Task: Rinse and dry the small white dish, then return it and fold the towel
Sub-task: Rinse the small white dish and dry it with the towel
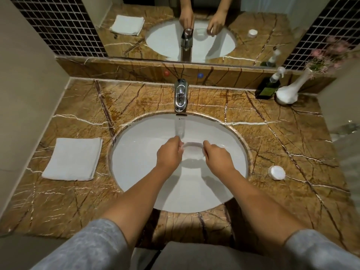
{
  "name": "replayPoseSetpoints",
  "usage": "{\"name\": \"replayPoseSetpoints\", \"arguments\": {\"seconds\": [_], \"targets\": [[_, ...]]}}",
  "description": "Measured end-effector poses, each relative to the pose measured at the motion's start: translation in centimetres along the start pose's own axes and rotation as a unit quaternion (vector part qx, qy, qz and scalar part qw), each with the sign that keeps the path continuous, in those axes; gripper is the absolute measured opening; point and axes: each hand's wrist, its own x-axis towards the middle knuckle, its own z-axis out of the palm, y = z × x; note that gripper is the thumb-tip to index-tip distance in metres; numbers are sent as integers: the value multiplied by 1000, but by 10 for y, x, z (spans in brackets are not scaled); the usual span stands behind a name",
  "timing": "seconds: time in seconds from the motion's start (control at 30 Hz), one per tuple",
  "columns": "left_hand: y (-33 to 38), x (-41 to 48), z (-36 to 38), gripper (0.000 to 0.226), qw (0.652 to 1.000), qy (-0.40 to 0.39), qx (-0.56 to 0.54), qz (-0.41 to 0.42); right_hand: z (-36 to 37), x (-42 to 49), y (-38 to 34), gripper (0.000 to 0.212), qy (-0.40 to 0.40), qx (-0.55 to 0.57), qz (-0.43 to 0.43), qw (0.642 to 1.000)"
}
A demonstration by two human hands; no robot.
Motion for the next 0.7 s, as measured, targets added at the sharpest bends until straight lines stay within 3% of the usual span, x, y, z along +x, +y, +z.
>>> {"name": "replayPoseSetpoints", "arguments": {"seconds": [0.17, 0.33, 0.57, 0.7], "targets": [[-6, -12, 15, 7, 997, 13, -58, -58, 9, -1, -1, 15, -42, 13, 18, 999], [-30, -9, -6, 8, 993, -52, -91, -52, -4, 19, -9, 20, -81, 117, -7, 990], [-44, -6, -35, 8, 950, -25, -287, -117, -13, 54, -45, 24, -112, 218, 2, 970], [-67, -9, -53, 15, 929, 10, -337, -151, -8, 70, -81, 22, -95, 171, -25, 980]]}}
